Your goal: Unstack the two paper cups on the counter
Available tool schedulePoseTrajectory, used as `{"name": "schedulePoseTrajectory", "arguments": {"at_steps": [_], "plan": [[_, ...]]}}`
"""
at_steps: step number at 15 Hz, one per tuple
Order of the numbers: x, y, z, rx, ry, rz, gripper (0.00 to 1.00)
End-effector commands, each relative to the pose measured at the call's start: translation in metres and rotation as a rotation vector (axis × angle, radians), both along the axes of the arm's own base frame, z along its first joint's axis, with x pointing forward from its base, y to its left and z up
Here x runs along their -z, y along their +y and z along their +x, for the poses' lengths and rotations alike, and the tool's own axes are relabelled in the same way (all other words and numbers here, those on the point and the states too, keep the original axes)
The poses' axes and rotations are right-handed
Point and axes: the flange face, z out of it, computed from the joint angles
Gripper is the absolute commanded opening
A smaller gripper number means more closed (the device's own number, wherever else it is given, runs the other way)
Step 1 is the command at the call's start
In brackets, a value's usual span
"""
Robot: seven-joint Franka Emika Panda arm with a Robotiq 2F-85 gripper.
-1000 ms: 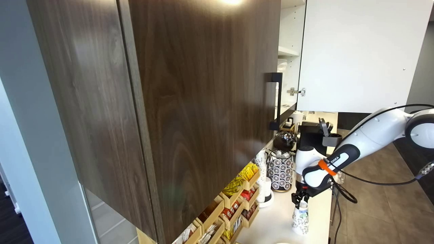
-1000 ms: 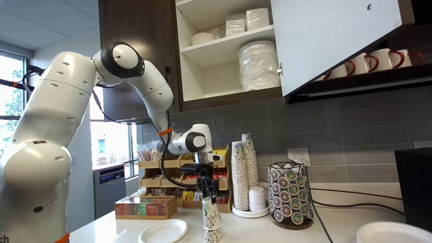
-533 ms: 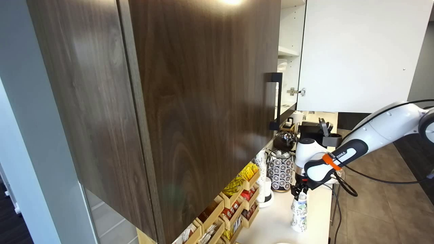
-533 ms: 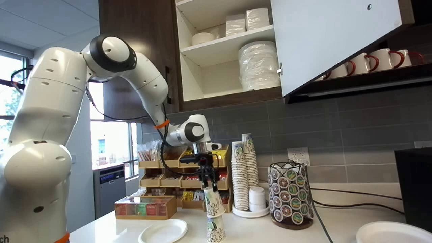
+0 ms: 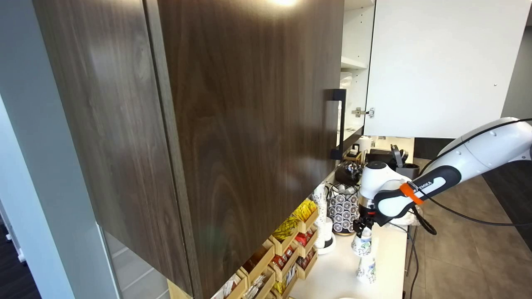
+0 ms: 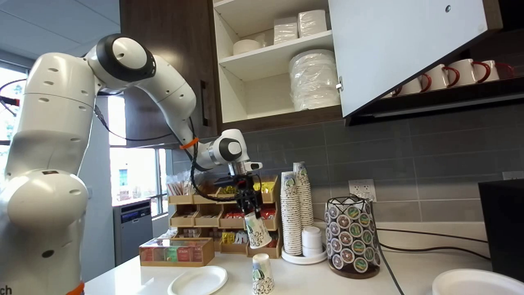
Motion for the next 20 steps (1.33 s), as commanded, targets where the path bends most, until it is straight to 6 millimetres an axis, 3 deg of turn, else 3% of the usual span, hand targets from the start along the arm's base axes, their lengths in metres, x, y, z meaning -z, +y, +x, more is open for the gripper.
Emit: {"name": "schedulePoseTrajectory", "arguments": {"at_steps": [1, 6, 9, 14, 20], "plan": [[-0.005, 0.022, -0.002, -0.046, 0.011, 0.002, 0.4], [0.016, 0.048, 0.003, -0.153, 0.036, 0.016, 0.4], [0.039, 0.061, 0.01, -0.218, 0.074, 0.037, 0.4], [0.076, 0.071, 0.031, -0.297, 0.131, 0.085, 0.4], [0.113, 0.069, 0.055, -0.348, 0.153, 0.098, 0.4]]}}
